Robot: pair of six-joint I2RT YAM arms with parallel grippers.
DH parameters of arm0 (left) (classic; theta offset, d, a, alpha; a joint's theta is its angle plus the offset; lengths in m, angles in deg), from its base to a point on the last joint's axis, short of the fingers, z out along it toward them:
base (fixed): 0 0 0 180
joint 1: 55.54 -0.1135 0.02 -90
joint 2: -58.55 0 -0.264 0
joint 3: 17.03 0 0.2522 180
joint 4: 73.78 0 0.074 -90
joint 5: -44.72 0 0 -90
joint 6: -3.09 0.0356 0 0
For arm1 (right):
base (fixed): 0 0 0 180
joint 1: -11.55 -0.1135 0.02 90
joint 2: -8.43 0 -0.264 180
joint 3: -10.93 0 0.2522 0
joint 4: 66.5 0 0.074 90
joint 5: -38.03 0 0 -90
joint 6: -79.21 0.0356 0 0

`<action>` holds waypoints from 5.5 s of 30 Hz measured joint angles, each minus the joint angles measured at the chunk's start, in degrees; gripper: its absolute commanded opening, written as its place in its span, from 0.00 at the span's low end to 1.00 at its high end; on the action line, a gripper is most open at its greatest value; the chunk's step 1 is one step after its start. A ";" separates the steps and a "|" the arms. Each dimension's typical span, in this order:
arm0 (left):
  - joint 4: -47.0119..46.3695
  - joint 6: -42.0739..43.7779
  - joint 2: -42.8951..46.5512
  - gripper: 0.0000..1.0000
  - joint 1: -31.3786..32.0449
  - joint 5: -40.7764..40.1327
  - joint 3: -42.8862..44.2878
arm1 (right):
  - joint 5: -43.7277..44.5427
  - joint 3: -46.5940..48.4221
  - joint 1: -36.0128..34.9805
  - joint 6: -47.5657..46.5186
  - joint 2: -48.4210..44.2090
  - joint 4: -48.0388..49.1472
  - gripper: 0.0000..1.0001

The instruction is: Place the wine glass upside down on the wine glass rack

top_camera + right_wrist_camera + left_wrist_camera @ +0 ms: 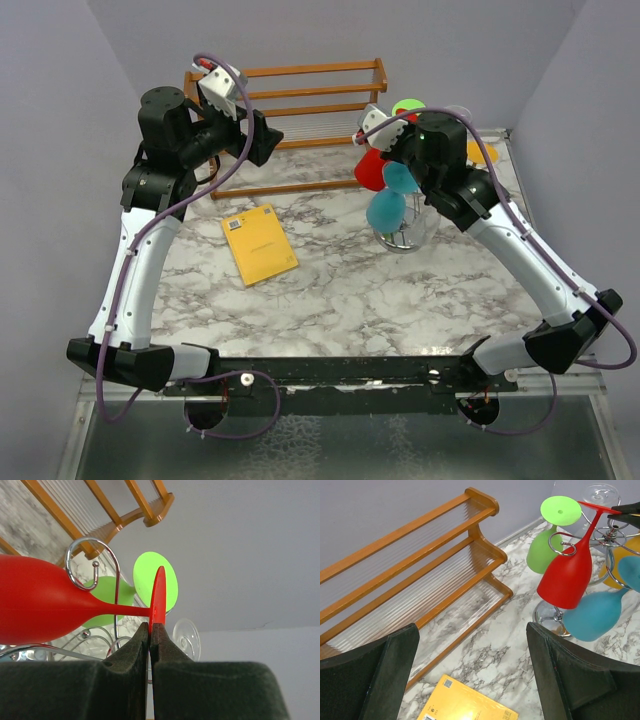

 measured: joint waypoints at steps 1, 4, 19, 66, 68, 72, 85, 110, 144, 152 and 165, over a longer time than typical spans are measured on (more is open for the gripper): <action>0.00 0.00 0.00 0.91 0.00 0.02 -0.04 | 0.26 0.00 0.00 -0.20 0.09 0.07 0.01; -0.02 0.00 0.00 0.91 0.00 0.04 -0.26 | 0.85 0.00 0.00 -0.81 0.57 0.74 0.01; -0.04 0.04 0.00 0.91 0.00 1.14 -1.42 | 1.33 0.00 0.00 -2.19 3.19 2.99 0.01; -0.02 0.70 0.00 0.91 0.00 2.91 -1.42 | -0.72 3.23 -3.48 -2.60 7.78 3.21 0.01; -0.04 0.83 0.00 0.91 0.00 3.06 -1.42 | -0.85 3.23 -3.74 -2.58 7.78 3.06 0.01; -0.02 0.90 0.00 0.91 0.00 3.19 -1.42 | -1.01 3.23 -4.15 -2.43 7.78 2.67 0.01; -0.04 1.09 0.00 0.91 0.00 3.89 -1.44 | -1.20 3.98 -4.44 -1.51 7.76 0.79 0.01; -0.02 1.11 0.00 0.91 0.00 4.59 -1.75 | 1.27 5.38 -4.66 -1.40 7.58 0.46 0.01; 0.02 1.31 0.00 0.91 0.00 5.33 -2.01 | 1.51 5.77 -4.66 -0.07 7.63 -3.06 0.01; 0.04 1.33 0.00 0.91 0.00 5.70 -2.32 | 1.57 5.03 -4.66 -0.72 7.63 -3.13 0.04; 0.09 1.38 0.00 0.91 0.00 6.10 -2.38 | 1.57 5.03 -4.66 -0.74 7.63 -5.03 0.13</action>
